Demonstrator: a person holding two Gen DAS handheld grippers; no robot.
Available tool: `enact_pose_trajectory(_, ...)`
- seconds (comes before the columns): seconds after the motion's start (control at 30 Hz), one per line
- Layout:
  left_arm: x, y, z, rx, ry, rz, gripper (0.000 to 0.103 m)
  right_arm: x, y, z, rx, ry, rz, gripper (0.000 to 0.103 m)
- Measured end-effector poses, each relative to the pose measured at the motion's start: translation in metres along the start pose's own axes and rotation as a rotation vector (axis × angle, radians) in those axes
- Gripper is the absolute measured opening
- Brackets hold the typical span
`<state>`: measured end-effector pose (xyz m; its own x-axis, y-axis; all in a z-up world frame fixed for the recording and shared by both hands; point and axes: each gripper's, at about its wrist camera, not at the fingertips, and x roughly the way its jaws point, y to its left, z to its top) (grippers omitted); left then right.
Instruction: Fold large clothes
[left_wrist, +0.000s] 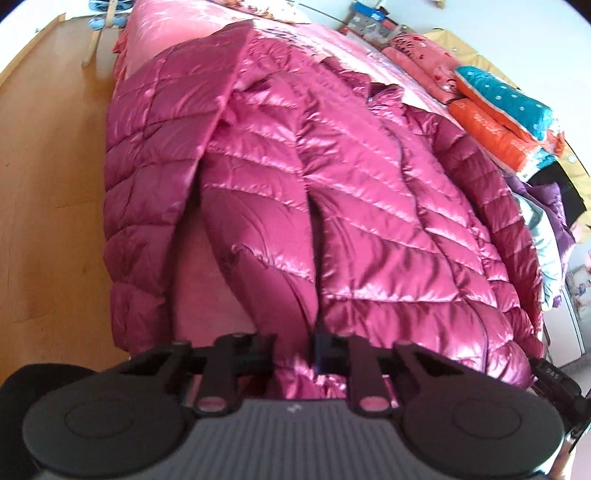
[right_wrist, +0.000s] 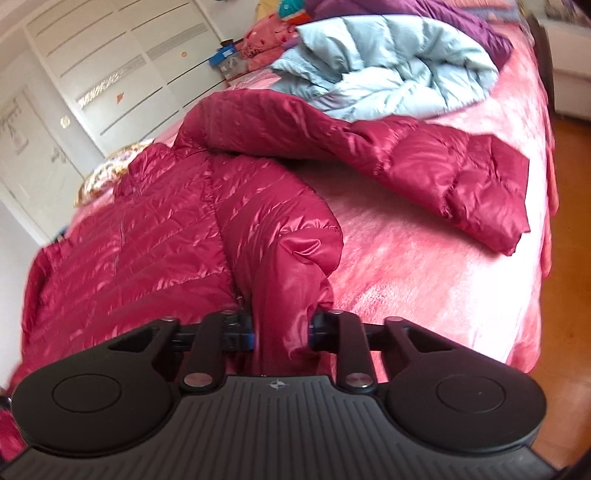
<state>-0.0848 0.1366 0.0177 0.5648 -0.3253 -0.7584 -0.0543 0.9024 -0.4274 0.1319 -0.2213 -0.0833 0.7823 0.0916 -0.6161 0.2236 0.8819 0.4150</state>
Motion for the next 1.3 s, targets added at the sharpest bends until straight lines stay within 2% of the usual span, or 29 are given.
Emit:
enact_pose_trajectory(0.2, -0.01, -0.004, -0.001, 0.04, 0.009, -0.005, 0.013, -0.01, 0.018, -0.002, -0.078, -0.003, -0.072, 0.017)
enact_pose_trajectory(0.43, -0.018, -0.002, 0.003, 0.078, 0.045, -0.021, 0.013, -0.03, 0.021, 0.002, -0.065, 0.0, -0.117, 0.016)
enact_pose_trajectory(0.63, -0.012, -0.008, 0.005, 0.149, 0.08, 0.005, 0.013, -0.053, 0.008, 0.002, -0.033, 0.002, -0.128, 0.016)
enact_pose_trajectory(0.77, -0.013, -0.011, 0.011, 0.178, 0.069, 0.023, 0.019, -0.053, 0.007, 0.003, -0.035, 0.028, -0.14, 0.016)
enact_pose_trajectory(0.83, -0.02, -0.013, 0.015, 0.185, 0.047, 0.029, 0.026, -0.047, 0.008, 0.006, -0.046, 0.051, -0.149, 0.02)
enact_pose_trajectory(0.9, -0.029, -0.016, 0.016, 0.198, 0.026, 0.042, 0.041, -0.046, 0.009, 0.007, -0.04, 0.067, -0.15, 0.029)
enact_pose_trajectory(0.93, -0.033, -0.017, 0.018, 0.204, 0.012, 0.051, 0.044, -0.046, 0.007, 0.008, -0.032, 0.07, -0.149, 0.031)
enact_pose_trajectory(1.03, -0.048, -0.019, 0.023, 0.211, -0.031, 0.07, 0.056, -0.054, 0.002, 0.007, 0.007, 0.054, -0.131, 0.054)
enact_pose_trajectory(1.07, -0.054, -0.02, 0.023, 0.216, -0.05, 0.076, 0.06, -0.058, -0.001, 0.007, 0.019, 0.043, -0.119, 0.068)
enact_pose_trajectory(1.17, -0.073, -0.027, 0.024, 0.237, -0.123, 0.099, 0.064, -0.074, -0.006, 0.009, 0.047, 0.003, -0.087, 0.081)
enact_pose_trajectory(1.3, -0.097, -0.041, 0.023, 0.263, -0.214, 0.095, 0.065, -0.108, -0.017, 0.012, 0.097, -0.098, -0.083, 0.086)
